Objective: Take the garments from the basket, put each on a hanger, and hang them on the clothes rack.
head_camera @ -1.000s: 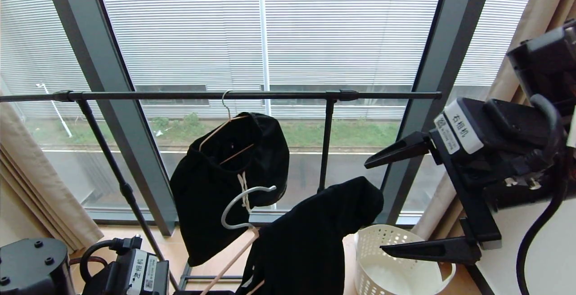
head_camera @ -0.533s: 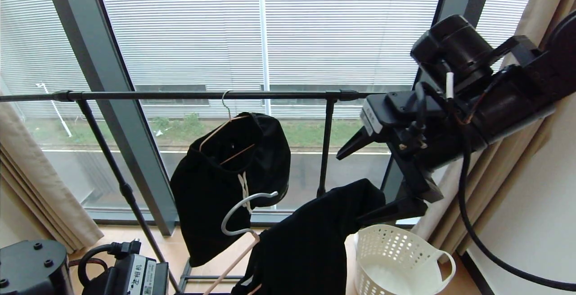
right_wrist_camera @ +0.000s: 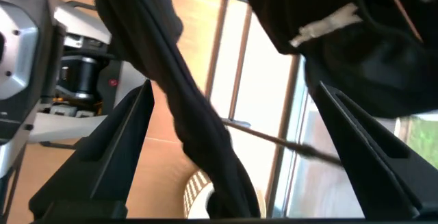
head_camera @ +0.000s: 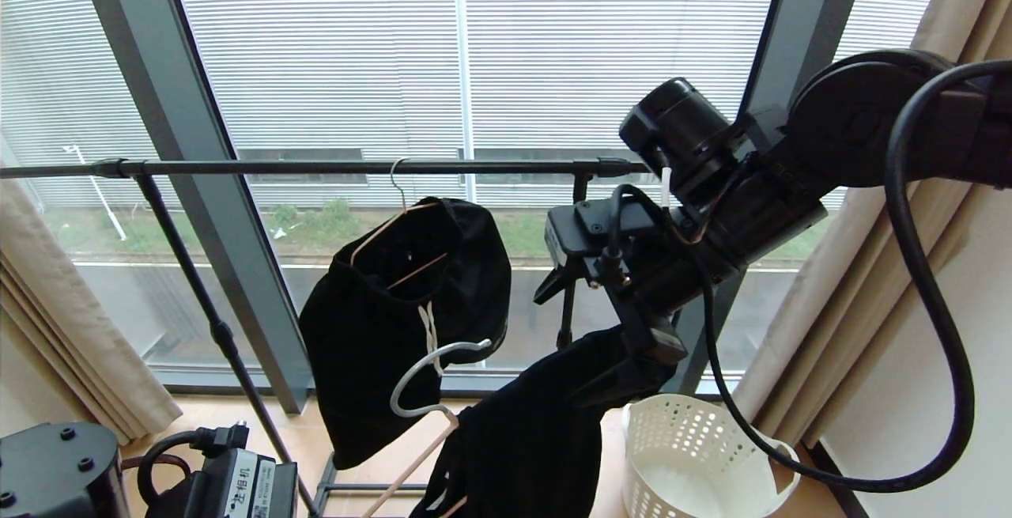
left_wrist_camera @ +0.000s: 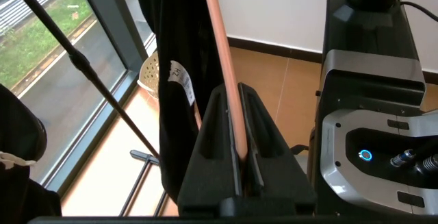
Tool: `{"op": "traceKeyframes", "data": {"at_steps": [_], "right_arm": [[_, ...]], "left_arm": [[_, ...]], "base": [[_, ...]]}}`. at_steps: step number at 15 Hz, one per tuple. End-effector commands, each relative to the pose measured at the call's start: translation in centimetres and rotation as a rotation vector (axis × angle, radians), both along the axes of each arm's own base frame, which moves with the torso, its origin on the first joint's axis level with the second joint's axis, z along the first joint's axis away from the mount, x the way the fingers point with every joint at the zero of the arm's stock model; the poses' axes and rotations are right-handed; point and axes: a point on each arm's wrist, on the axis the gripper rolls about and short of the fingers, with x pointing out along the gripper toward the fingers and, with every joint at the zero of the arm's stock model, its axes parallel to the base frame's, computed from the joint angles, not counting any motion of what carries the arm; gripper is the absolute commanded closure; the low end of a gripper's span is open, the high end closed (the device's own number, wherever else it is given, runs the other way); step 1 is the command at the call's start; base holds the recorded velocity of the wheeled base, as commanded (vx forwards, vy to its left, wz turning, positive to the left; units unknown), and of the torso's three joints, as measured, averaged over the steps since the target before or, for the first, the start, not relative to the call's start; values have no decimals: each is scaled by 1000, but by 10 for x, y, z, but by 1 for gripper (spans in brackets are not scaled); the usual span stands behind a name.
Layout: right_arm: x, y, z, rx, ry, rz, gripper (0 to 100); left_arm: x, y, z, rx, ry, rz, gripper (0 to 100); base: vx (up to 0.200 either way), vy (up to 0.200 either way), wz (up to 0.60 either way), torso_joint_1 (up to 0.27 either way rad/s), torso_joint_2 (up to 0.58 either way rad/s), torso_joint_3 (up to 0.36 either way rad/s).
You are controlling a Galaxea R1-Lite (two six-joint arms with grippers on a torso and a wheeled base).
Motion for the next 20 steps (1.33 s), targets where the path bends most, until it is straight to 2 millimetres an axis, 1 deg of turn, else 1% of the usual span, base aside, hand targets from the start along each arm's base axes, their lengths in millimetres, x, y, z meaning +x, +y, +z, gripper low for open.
{"op": "traceKeyframes", "data": {"at_steps": [1,4,16,17,20], "right_arm": [[1,7,-9,-21,26,15,0],[0,13,-16,-43,46,26,0],[-7,19,-17,-52,45,47,0],[-7,19,-18,-54,48,49,100],[-9,20,-18,-58,50,52,100]], "left_arm": [[0,0,0,1,0,1,100],[0,0,0,1,0,1,100],[0,0,0,1,-4,0,100],[0,0,0,1,-4,0,100],[0,0,0,1,-4,0,100]], "base": [[0,0,0,0,0,0],[0,0,0,0,0,0],[0,0,0,0,0,0],[0,0,0,0,0,0],[0,0,0,0,0,0]]}}
